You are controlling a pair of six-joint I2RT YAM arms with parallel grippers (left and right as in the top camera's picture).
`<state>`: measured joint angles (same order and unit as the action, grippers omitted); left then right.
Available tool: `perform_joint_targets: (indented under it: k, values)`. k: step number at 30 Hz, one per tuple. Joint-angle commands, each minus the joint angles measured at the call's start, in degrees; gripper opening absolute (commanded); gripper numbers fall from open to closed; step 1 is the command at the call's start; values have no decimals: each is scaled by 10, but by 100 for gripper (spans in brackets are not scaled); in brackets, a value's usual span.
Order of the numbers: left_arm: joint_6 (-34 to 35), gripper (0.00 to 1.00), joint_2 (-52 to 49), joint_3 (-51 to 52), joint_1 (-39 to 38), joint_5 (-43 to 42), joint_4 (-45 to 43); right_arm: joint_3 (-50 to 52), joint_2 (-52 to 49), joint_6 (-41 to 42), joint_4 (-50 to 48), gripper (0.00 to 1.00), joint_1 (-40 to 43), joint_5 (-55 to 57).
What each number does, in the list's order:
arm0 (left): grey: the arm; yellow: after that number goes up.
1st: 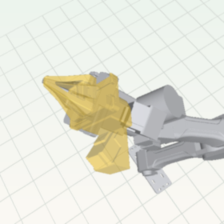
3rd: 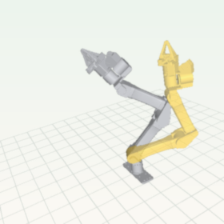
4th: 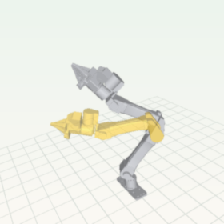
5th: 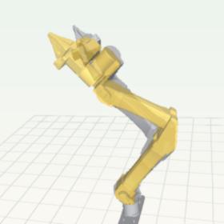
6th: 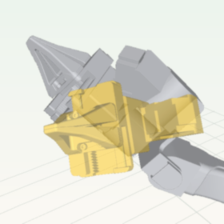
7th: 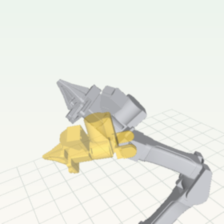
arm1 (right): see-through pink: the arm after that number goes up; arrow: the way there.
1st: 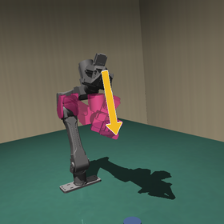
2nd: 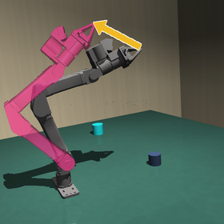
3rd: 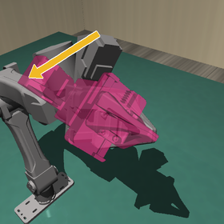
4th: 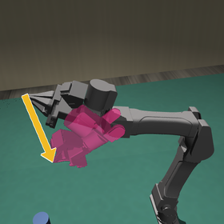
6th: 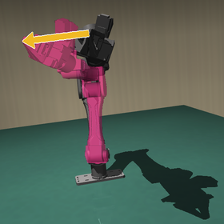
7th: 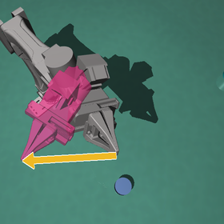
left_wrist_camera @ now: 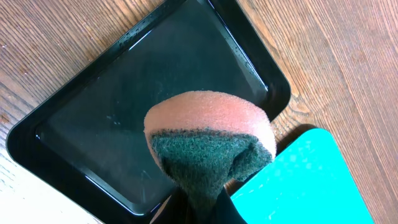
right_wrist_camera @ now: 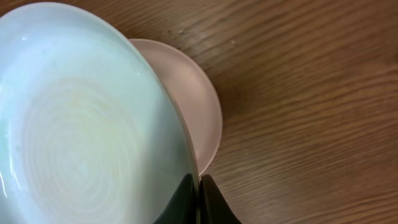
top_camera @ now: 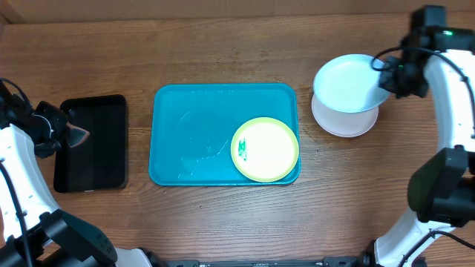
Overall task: Clean dirty plates on tray and stack at the side
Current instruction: 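Stack the light-blue plate onto the white plate and release, then move the right gripper to the yellow-green plate and grip its rim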
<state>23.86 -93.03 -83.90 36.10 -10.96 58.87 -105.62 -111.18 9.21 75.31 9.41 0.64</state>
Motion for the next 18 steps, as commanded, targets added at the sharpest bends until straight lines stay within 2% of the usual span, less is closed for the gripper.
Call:
perform_joint_targets:
  k: [1, 5, 10, 11, 12, 13, 14, 18]
  values:
    - [6, 4, 8, -9, -1, -7, -2, 8, -1, 10, 2, 4, 32, -59]
    - [6, 4, 8, -9, -1, -7, -2, 38, -1, 4, -5, 4, 47, -53]
    - [6, 4, 8, -9, -1, -7, -2, 92, -2, 5, -57, 5, 47, -53]
    - [6, 4, 8, -9, -1, -7, -2, 103, -2, 5, -68, 9, 46, -53]
    - [6, 4, 8, -9, -1, -7, -2, 113, -2, 5, -76, 22, 46, -53]
    - [6, 4, 8, -9, -1, -7, -2, 120, -2, 5, -82, 44, 46, -53]
    - [6, 4, 8, -9, -1, -7, -2, 126, -2, 9, -89, 53, 46, -53]
    - [6, 4, 8, -9, -1, -7, -2, 136, -2, 14, -107, 56, 44, -81]
